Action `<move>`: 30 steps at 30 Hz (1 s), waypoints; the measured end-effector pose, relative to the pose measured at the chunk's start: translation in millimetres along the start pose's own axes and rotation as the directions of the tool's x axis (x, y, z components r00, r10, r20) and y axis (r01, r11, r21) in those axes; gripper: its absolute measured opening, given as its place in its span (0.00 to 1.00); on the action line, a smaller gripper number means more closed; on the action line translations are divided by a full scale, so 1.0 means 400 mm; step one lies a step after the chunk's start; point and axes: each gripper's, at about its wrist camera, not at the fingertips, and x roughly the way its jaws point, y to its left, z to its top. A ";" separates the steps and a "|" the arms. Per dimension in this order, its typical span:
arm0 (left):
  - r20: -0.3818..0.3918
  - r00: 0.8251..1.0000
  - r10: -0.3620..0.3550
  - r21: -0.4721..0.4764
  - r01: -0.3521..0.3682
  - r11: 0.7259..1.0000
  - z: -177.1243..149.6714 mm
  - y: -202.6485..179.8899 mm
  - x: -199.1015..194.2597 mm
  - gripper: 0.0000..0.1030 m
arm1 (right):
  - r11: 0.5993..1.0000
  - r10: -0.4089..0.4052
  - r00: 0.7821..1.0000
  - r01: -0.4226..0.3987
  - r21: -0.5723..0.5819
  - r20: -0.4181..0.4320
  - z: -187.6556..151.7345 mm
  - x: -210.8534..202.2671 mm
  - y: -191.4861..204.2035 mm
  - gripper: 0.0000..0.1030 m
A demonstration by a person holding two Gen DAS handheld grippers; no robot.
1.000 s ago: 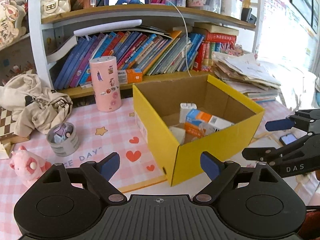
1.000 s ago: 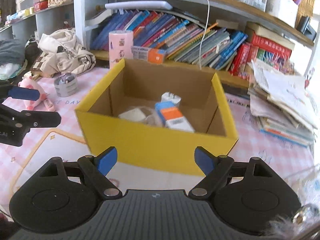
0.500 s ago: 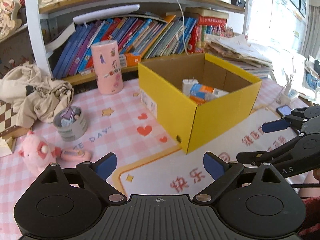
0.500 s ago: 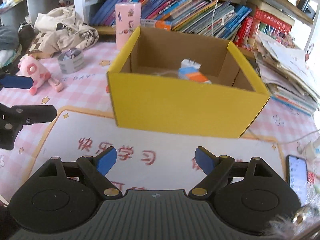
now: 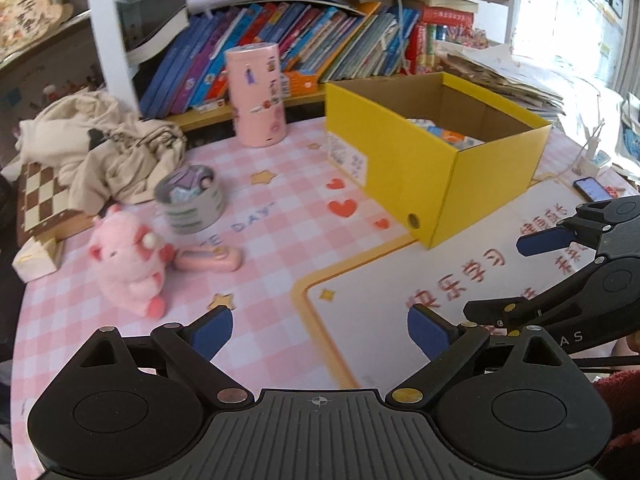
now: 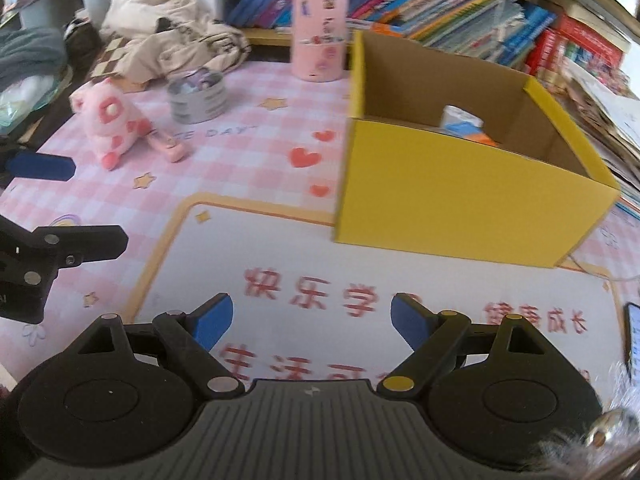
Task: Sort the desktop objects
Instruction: 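Move the right tool toward the pink hair clip while the left tool approaches the pink plush pig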
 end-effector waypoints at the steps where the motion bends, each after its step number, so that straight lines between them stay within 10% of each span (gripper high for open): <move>1: -0.001 1.000 0.004 -0.004 -0.004 1.000 -0.004 0.009 -0.002 0.94 | 1.000 0.005 1.000 -0.005 -0.010 -0.002 0.004 0.004 0.012 0.84; 30: 0.012 0.982 0.187 -0.227 -0.179 0.957 -0.025 0.240 0.029 0.94 | 0.958 0.163 0.987 -0.160 -0.237 -0.007 0.166 0.119 0.192 0.77</move>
